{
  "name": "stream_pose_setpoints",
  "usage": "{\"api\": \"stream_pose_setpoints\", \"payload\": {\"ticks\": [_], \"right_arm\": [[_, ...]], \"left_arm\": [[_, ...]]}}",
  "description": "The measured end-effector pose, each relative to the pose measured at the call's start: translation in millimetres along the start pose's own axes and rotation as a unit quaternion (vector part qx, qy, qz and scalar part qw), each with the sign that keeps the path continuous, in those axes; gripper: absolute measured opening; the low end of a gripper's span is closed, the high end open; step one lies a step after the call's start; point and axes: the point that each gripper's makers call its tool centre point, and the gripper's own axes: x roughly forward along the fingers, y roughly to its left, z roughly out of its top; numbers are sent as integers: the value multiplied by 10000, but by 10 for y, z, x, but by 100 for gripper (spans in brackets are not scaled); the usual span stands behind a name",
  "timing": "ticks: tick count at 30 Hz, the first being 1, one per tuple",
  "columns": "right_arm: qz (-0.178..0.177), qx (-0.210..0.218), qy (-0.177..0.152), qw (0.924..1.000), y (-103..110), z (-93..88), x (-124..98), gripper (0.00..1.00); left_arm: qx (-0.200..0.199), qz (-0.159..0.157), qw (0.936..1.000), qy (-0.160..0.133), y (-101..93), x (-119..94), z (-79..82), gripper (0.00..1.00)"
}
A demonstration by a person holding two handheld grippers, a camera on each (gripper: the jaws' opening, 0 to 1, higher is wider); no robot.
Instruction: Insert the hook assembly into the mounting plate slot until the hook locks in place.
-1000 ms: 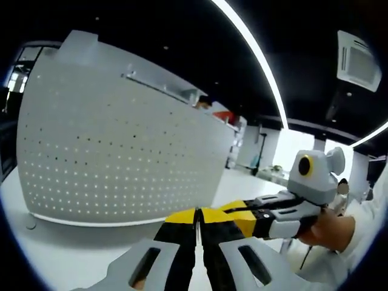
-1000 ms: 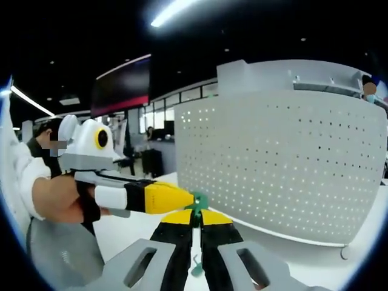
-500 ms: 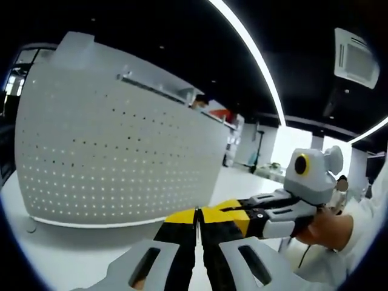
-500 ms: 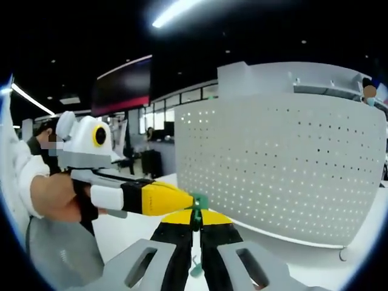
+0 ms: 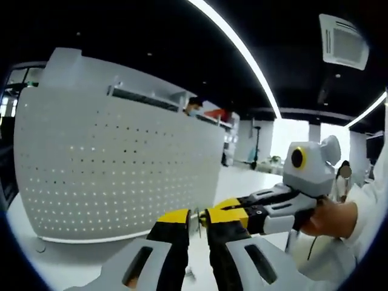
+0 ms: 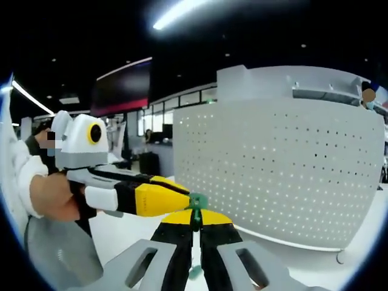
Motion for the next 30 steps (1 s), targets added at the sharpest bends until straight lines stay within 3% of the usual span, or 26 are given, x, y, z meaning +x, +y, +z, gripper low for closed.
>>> {"api": "stream_pose_setpoints", "payload": {"ticks": [14, 30], "right_arm": [[-342, -33, -165, 9993, -199, 108, -63, 0], [-730, -138, -392, 9965, -457, 315, -118, 0]], "left_arm": [[644, -21, 9977, 192, 56, -206, -18, 40], [584, 256, 9977, 233, 287, -344, 52, 63]]}}
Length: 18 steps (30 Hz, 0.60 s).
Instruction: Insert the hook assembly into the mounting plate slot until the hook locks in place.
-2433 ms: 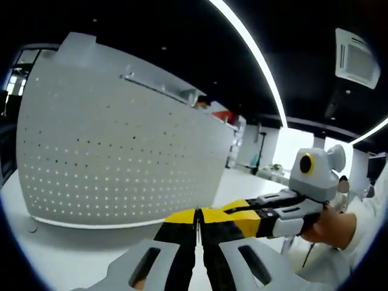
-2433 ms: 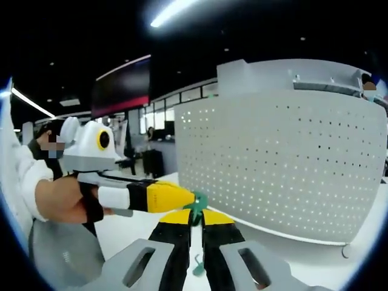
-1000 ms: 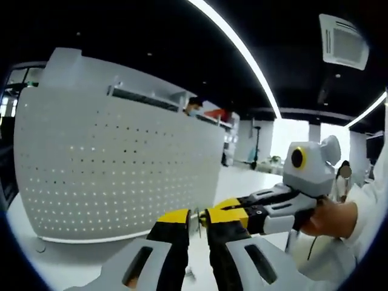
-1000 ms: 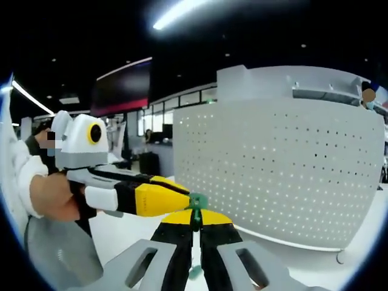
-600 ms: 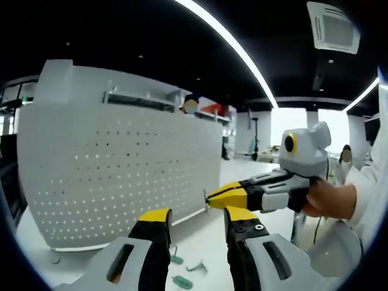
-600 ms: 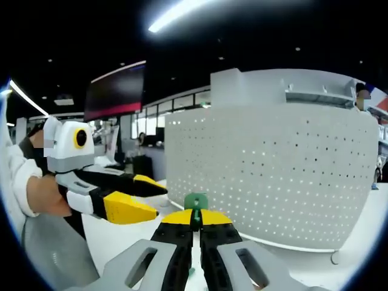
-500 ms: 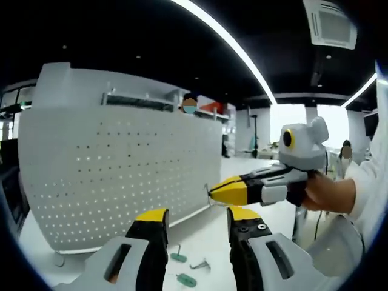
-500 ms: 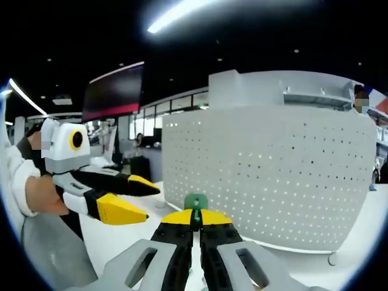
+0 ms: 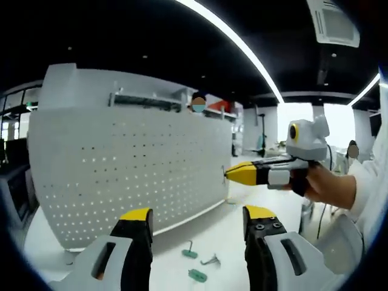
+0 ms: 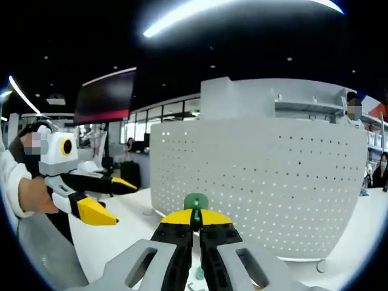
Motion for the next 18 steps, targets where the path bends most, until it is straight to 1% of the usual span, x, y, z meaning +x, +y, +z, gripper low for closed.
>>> {"api": "stream_pose_setpoints", "payload": {"ticks": [2, 5, 7, 10, 14, 16, 18], "right_arm": [[-46, 14, -24, 10000, -26, 22, -1, 0], [-94, -10, -45, 9999, -52, 36, 4, 0], [-100, -17, -69, 9999, -63, 53, 12, 0], [-175, -61, -141, 9997, -103, 120, 14, 0], [-366, -142, -243, 9989, -225, 228, 35, 0], [-426, -84, -318, 9985, -272, 277, 48, 0], [-512, -124, -342, 9980, -312, 312, 64, 0]], "left_arm": [[45, 20, 10000, 5, 14, -19, 9, 65], [80, -53, 10000, 1, 21, -50, 28, 68], [29, -247, 9996, 102, -11, -65, 0, 69], [40, -434, 9989, 144, -35, -109, -36, 73], [8, -541, 9984, 136, -63, -162, -67, 78], [49, -569, 9982, 152, -94, -166, -77, 78], [90, -609, 9980, 138, -133, -169, -77, 79]]}}
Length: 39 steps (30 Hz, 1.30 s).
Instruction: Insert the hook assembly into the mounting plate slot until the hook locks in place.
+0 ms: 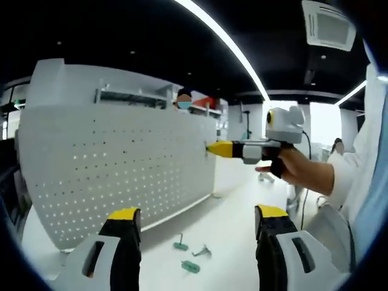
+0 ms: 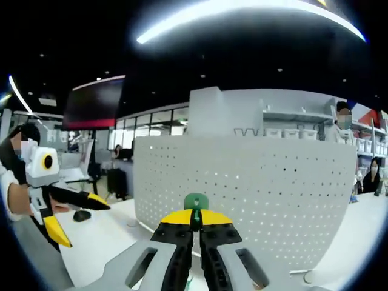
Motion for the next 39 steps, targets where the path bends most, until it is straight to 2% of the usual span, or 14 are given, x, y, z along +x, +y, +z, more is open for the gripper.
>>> {"api": "stream_pose_setpoints", "payload": {"ticks": [19, 29, 39], "right_arm": [[-553, -263, -403, 9973, -371, 408, 237, 0], [-785, -157, -497, 9956, -493, 452, 389, 0], [-937, -142, -613, 9936, -582, 570, 655, 0]], "left_arm": [[-166, -126, 9996, 168, -58, 28, -171, 76], [-241, -130, 9995, 133, -40, 39, -200, 75], [-204, -223, 9994, 167, -85, 70, -253, 74]]}}
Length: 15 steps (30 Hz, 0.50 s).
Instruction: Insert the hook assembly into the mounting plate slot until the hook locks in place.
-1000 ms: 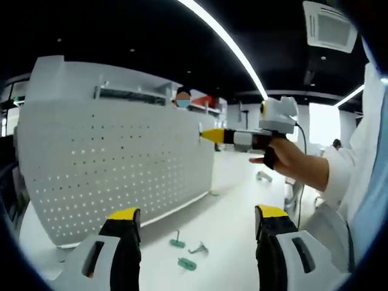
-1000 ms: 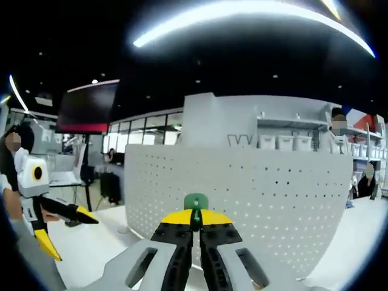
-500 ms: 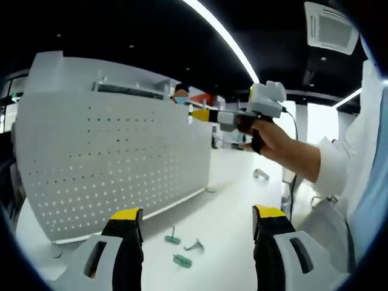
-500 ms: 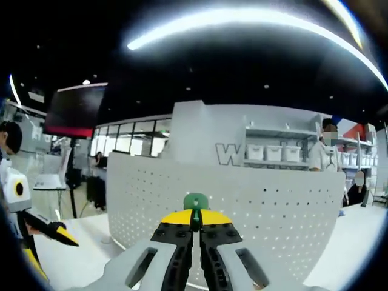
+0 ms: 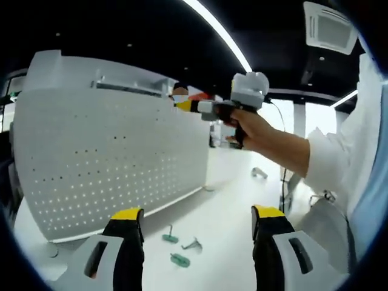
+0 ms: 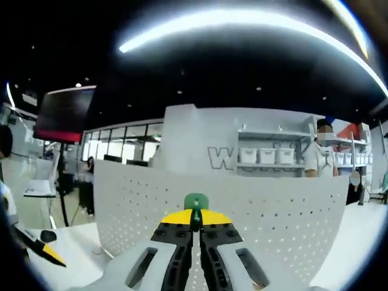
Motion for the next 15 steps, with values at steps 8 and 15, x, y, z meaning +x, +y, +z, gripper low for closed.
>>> {"api": "stream_pose_setpoints", "payload": {"ticks": [8, 15], "right_arm": [[-45, -102, -31, 9999, -6, 24, 257, 0], [-156, -177, -48, 9997, -30, 20, 413, 0]], "left_arm": [[-47, -38, 10000, -40, -5, 7, -10, 73], [-64, -78, 9999, -30, 5, 16, -46, 72]]}}
